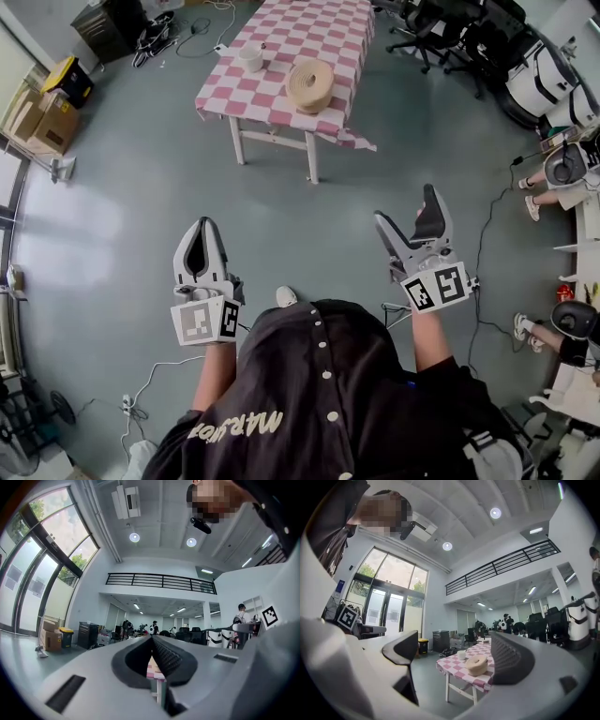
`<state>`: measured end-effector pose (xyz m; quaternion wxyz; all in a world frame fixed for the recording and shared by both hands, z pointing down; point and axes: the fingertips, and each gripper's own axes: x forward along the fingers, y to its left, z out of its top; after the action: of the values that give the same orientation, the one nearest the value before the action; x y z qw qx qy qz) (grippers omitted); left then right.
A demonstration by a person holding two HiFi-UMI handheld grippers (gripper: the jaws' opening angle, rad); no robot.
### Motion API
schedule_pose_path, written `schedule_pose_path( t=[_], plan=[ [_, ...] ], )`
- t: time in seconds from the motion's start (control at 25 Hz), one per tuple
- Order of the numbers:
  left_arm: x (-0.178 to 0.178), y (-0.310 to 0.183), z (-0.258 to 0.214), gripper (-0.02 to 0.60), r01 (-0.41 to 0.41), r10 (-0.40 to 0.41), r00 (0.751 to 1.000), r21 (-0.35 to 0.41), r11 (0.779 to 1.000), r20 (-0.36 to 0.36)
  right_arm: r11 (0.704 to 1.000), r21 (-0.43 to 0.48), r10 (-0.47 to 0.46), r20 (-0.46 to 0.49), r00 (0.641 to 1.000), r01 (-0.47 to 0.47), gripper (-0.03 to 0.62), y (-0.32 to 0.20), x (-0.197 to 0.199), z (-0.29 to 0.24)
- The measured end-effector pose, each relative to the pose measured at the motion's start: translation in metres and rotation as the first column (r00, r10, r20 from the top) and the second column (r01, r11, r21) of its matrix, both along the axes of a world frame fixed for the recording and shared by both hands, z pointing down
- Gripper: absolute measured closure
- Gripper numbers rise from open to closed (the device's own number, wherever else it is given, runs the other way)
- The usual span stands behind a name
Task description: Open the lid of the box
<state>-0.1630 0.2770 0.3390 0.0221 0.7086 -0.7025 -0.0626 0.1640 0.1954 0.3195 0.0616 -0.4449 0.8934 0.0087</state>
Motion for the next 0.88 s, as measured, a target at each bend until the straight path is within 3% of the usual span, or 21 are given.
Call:
schedule_pose_path(
  t=[0.28, 0.56, 0.88],
  plan=[
    [-0.032, -0.013, 0.007, 0.571, -0.042, 0.043, 0.999, -0.028, 0.999, 0.021, 0.999, -0.017, 0.043, -0.013, 0.999, -0.043, 0.121, -0.006, -0.022, 0.011],
    [-0.033, -0.043, 0.018, 0.571, -0.08, 0.08, 0.997, -0.052, 0.995, 0.012, 0.997, -0.046, 0.067, -0.01, 0.998, -0.067, 0.121, -0.027, -0.029, 0.023],
    [-0.044, -0.097, 0.014, 0.571, -0.051, 0.052, 0.998, -0.036, 0.998, 0.02, 0.998, -0.042, 0.046, 0.008, 0.999, -0.045, 0.121, -0.09, -0.041, 0.025]
  ],
)
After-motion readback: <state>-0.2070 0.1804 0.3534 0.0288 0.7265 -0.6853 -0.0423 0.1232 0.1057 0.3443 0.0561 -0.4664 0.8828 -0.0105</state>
